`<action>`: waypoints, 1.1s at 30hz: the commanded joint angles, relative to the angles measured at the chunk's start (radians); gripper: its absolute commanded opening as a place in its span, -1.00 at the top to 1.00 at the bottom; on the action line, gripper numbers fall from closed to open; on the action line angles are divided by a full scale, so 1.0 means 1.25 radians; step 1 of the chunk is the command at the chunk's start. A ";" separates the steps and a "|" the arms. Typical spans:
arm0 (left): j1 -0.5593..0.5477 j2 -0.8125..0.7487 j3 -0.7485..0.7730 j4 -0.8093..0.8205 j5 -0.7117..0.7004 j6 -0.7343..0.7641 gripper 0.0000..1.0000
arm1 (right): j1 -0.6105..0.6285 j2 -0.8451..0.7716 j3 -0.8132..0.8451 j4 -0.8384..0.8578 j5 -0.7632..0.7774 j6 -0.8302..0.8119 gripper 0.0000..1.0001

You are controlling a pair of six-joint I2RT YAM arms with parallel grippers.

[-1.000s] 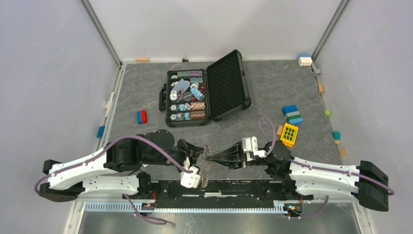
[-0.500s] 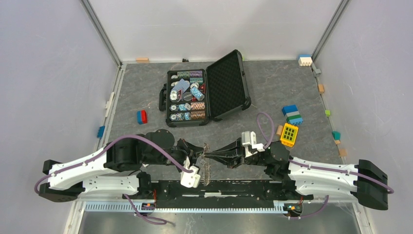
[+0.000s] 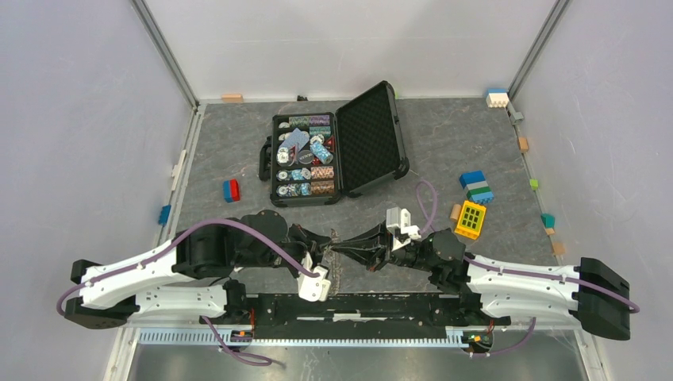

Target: Remove the keys from the keyring

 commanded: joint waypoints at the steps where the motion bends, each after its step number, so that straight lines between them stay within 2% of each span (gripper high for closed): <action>1: -0.005 -0.005 0.015 0.044 0.032 -0.030 0.95 | -0.005 0.007 0.033 -0.002 0.091 0.016 1.00; 7: -0.005 -0.006 0.016 0.044 0.021 -0.030 0.95 | -0.005 0.008 0.028 0.005 0.092 0.016 1.00; 14: -0.005 -0.010 0.010 0.050 0.015 -0.030 0.95 | -0.005 -0.014 -0.005 0.074 0.112 0.049 1.00; 28: -0.005 -0.025 -0.003 0.065 -0.021 -0.034 0.95 | -0.005 -0.032 -0.093 0.275 0.172 0.242 1.00; 33: -0.004 -0.028 -0.002 0.066 -0.024 -0.034 0.95 | -0.005 -0.039 -0.132 0.323 0.244 0.298 1.00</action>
